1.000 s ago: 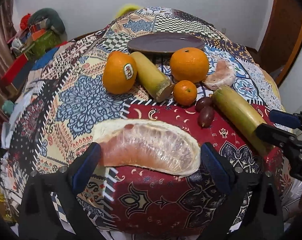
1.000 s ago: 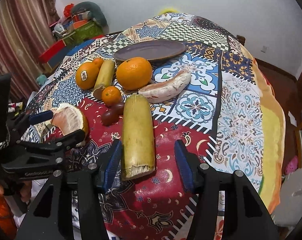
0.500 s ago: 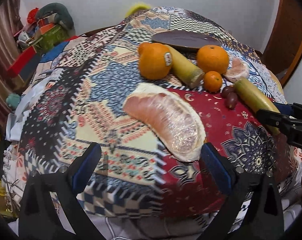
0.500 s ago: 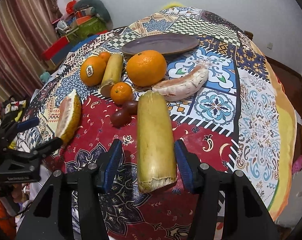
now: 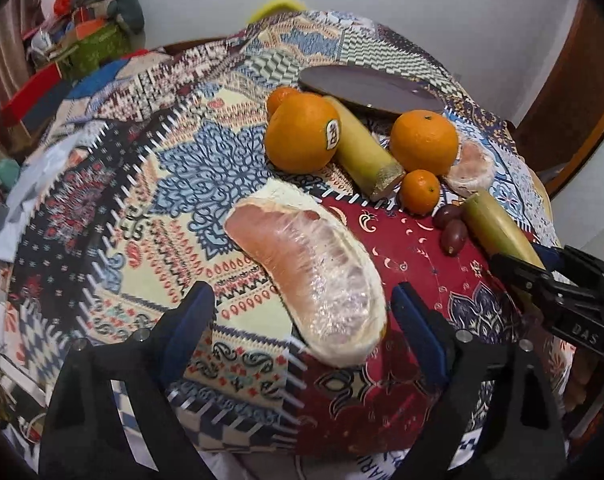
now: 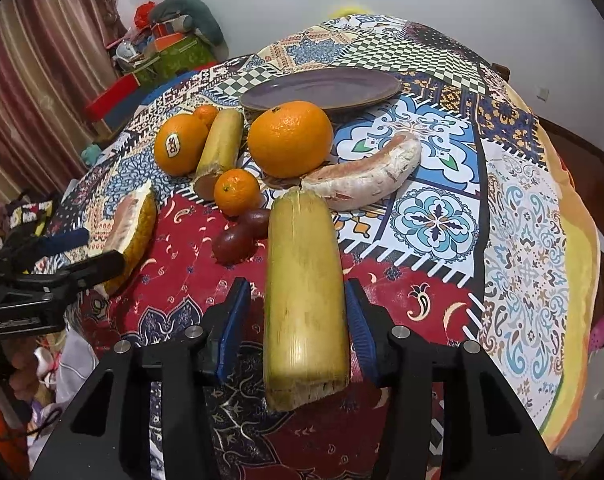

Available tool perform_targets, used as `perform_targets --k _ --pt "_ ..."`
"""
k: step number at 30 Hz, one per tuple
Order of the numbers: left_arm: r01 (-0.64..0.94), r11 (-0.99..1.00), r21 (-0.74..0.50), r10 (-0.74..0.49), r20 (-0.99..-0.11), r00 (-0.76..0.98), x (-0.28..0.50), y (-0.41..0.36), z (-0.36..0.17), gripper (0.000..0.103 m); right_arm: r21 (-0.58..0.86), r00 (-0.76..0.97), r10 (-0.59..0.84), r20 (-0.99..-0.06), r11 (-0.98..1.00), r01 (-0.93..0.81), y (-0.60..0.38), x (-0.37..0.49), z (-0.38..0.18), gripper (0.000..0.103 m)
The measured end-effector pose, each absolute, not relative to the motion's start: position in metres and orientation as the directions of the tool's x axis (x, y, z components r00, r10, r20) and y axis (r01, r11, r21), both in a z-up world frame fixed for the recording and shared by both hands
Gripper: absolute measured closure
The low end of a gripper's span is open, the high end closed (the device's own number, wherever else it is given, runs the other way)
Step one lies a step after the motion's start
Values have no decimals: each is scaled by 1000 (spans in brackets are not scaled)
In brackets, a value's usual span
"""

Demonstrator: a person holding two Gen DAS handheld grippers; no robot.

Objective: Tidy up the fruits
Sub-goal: 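Close the right gripper on the yellow cylinder while the left gripper grasps the wrapped pomelo wedge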

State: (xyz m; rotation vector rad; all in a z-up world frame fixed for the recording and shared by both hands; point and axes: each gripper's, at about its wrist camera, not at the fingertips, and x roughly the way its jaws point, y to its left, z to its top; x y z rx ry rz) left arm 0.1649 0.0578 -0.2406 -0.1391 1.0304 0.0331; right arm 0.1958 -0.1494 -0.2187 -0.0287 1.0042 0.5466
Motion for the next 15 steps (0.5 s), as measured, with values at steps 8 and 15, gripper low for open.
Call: perform_targets --k 8,15 --pt "-127 988 -89 -13 -862 506 179 59 -253 13 226 419 429 -800 863 -451 -151 199 -220 67" --pt "-141 988 -63 20 -855 519 187 56 -256 16 238 418 439 -795 860 -451 -154 198 -219 67"
